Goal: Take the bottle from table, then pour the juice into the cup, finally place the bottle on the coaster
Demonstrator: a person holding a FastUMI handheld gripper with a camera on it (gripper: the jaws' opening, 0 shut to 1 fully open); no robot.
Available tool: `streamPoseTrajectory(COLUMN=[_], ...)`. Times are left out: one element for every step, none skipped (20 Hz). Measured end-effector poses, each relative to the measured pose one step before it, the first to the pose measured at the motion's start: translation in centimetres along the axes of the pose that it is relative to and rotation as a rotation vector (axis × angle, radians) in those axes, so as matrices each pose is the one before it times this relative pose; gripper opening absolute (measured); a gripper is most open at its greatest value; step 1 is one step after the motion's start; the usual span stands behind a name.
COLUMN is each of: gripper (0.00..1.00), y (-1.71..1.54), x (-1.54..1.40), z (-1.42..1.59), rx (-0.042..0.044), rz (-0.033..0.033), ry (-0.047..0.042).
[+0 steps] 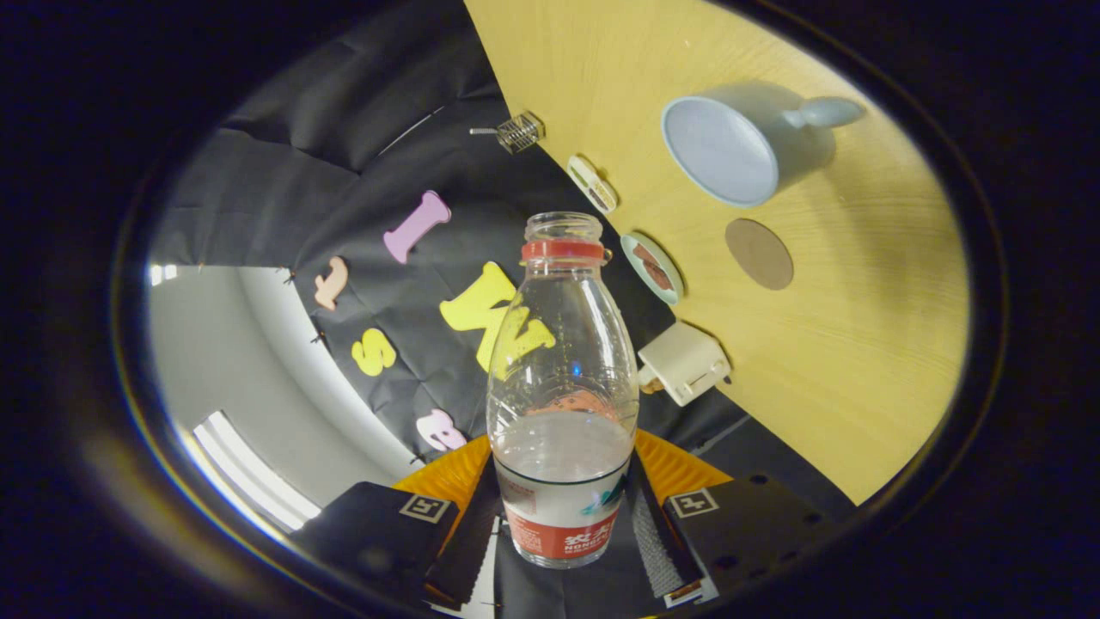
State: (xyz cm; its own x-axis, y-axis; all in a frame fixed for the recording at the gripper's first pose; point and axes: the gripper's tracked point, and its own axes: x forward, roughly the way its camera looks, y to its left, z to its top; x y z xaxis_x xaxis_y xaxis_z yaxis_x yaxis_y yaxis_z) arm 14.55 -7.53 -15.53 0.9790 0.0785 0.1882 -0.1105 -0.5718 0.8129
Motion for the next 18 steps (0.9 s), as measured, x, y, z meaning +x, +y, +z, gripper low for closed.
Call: streamPoseTrajectory(gripper=[0.77,0.77,0.77,0.77,0.77,0.77,0.77,0.77,0.77,0.77,0.78,0.78,0.78,0.77,0.78,0.78,0.77,0.78], y=[-0.080,-0.050,0.078,0.015,-0.131,-0.043,0.248,0.042,0.226,-0.022,-0.247,-0.012,0.098,0.042,-0.007,-0.297,-0.752,-0.797], x=[0.013,0.116,0.204,-0.064,-0.145,-0.133,-0.101,0.145,0.060,0.136,-0.056,0.135,0.103,0.092,0.057,0.217,0.287,0.365], z=[-0.038,0.034,0.043,0.146,-0.091,-0.065,-0.115,-0.197,-0.029,0.113,0.171,0.194,0.207,0.309,0.265,0.200,0.236,0.370], rx=[-0.00596,-0.00466,-0.01224,-0.02953,-0.05283,-0.06938,-0.07559,-0.07851,-0.08141,-0.08140,-0.07375,-0.06739,-0.08319,-0.08989,-0.09032,-0.09885,-0.11147,-0.12205], rz=[-0.00885,-0.00570,-0.00398,-0.01534,-0.02648,-0.02908,-0.02488,-0.02391,-0.01746,-0.01955,-0.01789,-0.01319,-0.01145,-0.01641,-0.01402,-0.02768,-0.04305,-0.04993], ry=[0.00627,0.00569,0.00393,0.00055,0.00179,0.00538,0.00975,0.01627,0.01305,0.01116,0.00687,0.00234,0.00371,-0.00068,0.00037,0.00150,-0.00367,-0.01503])
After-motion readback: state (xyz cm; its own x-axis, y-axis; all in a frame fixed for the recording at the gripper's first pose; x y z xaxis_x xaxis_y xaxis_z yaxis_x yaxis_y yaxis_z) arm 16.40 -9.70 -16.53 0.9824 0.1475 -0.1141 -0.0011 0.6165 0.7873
